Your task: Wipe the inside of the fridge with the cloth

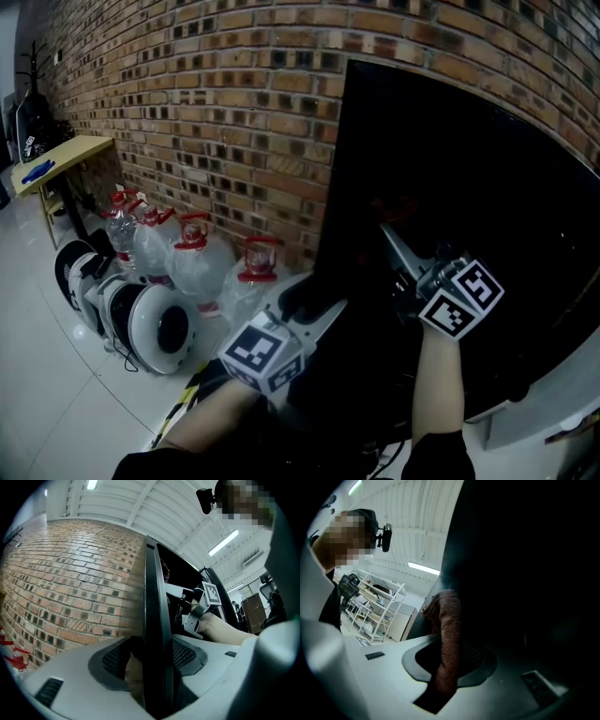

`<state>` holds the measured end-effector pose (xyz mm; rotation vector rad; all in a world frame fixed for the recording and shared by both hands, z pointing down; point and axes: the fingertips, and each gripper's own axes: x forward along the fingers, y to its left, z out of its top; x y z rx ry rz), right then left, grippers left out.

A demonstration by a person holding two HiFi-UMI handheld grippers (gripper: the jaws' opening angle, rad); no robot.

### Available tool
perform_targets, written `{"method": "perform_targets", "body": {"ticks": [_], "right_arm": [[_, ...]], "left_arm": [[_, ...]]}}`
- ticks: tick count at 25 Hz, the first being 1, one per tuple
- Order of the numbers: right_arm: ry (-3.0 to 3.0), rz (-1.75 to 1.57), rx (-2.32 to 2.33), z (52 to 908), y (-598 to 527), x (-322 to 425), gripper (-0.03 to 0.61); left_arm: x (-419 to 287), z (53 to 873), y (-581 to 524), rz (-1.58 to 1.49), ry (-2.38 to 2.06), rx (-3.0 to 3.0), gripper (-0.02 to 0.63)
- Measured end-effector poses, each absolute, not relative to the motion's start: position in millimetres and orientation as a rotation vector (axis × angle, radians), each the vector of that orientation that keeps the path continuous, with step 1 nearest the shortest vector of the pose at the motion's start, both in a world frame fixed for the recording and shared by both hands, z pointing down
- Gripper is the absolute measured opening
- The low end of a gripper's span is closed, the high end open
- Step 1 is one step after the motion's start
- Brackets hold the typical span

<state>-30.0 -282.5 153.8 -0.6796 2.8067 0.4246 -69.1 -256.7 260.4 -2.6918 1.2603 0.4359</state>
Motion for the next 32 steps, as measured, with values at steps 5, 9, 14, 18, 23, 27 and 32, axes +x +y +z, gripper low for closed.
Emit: {"method": "perform_targets", "body": {"ticks": [5, 9, 14, 18, 23, 27, 32], "right_arm": [[2.745, 0.412, -0.853, 153, -317, -12, 0.078], [2.724, 0.342, -0.923, 156, -354, -5, 0.078], [2.691, 0.307, -1.02, 162, -389, 5, 0.078], [2.674, 0.257, -1.085, 167, -420, 7, 0.078], [2.674, 0.26, -1.17, 170, -446, 10, 0.078], [2.674, 0.243, -1.22, 174, -465, 14, 0.078], [2.68, 0.217, -1.314, 176, -495, 24, 0.078]], "left_arm": [[-69, 261, -258, 0.44, 1.254, -2.695, 0.249], [-69, 261, -259, 0.442, 1.245, -2.702, 0.253], [-69, 263, -258, 0.454, 1.235, -2.708, 0.256], [-70, 262, -260, 0.446, 1.247, -2.706, 0.256], [-68, 263, -259, 0.444, 1.246, -2.712, 0.256], [-68, 264, -259, 0.453, 1.25, -2.708, 0.256], [-68, 263, -259, 0.45, 1.254, -2.704, 0.256]]}}
